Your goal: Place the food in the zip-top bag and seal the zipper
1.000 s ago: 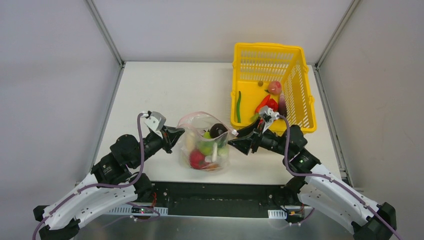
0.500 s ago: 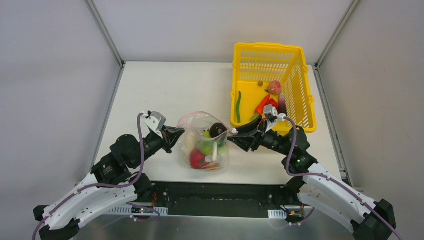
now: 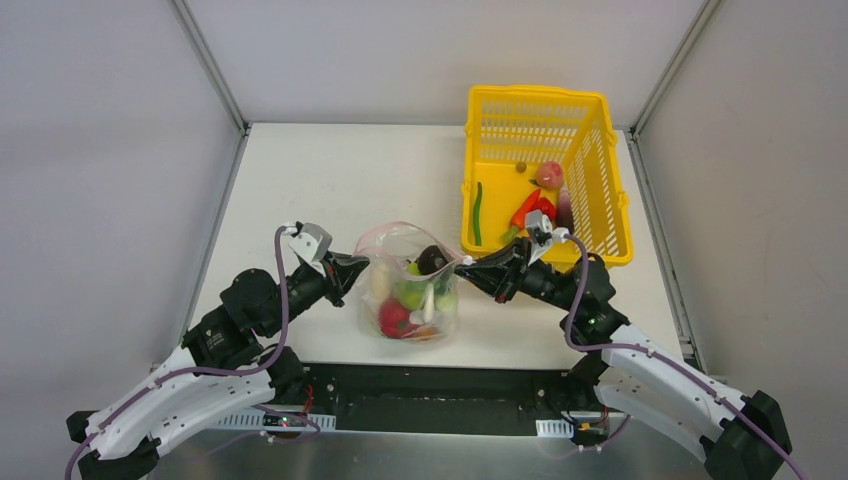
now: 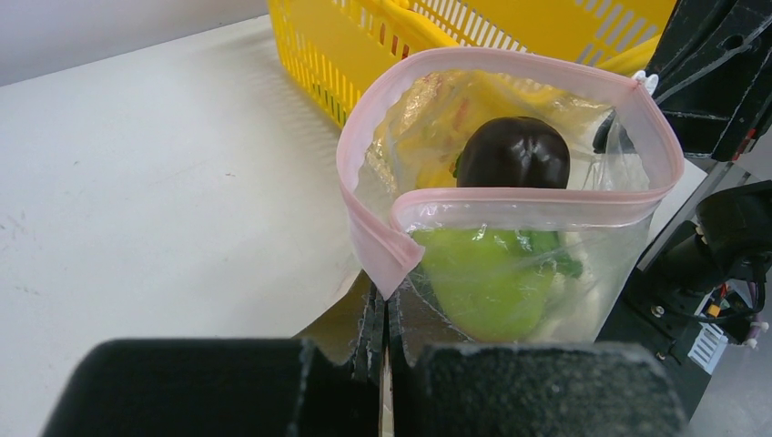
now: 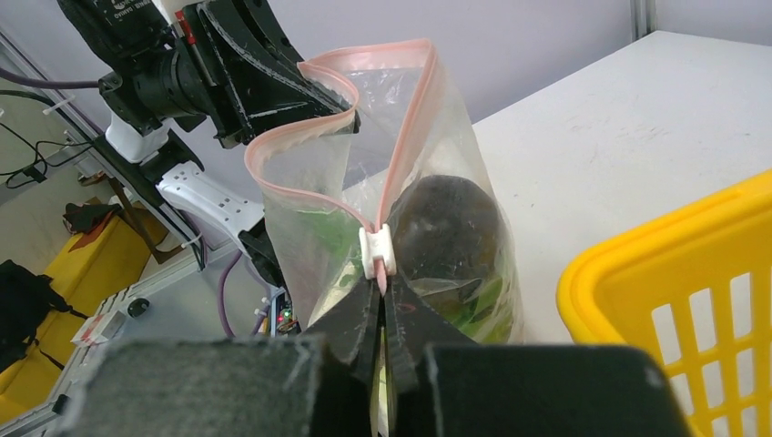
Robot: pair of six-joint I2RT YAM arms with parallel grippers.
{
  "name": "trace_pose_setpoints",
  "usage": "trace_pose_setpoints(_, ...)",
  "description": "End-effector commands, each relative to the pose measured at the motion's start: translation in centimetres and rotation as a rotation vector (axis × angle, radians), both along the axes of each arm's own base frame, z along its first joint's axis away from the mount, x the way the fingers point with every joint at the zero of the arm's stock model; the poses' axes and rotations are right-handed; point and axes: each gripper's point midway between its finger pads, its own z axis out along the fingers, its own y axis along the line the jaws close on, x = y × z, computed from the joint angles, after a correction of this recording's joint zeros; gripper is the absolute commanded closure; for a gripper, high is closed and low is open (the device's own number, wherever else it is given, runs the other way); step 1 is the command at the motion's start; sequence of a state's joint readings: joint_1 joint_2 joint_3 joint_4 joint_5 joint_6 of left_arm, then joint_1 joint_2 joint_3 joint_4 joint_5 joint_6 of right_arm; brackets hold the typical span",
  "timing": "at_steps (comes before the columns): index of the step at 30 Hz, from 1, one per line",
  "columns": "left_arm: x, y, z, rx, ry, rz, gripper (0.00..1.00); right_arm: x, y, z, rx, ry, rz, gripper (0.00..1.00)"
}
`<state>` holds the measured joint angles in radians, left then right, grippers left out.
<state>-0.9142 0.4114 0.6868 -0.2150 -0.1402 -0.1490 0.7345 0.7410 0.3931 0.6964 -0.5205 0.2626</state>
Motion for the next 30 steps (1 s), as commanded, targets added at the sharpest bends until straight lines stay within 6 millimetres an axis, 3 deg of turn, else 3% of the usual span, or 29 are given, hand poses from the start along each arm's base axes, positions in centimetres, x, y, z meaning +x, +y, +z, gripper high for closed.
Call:
trace_pose_setpoints(1,0.3,0.5,1.3,-0.042,-0.018,0.029,1.00,-0.3,-0.4,2.3,0.069,-0.076,-0.008,1.00)
trace_pose_setpoints(8,0.2,2.0,1.7,-0.038,-0.033,0.072,1.00,0.3,-1.6,2.7,0.018,-0.103,-0.093,1.00)
trace_pose_setpoints(27,-0.2,4.9,2.6,-0.082,-0.033,0.171,1.00,0.1,-1.3,2.6,-0.106,-0.038,-0.059,1.00)
trace_pose_setpoints(30,-0.5,4.8,3.0,-0.095,-0.031,0.156,0.70,0.1,-1.2,2.3,-0.123,-0.033,-0.057,1.00)
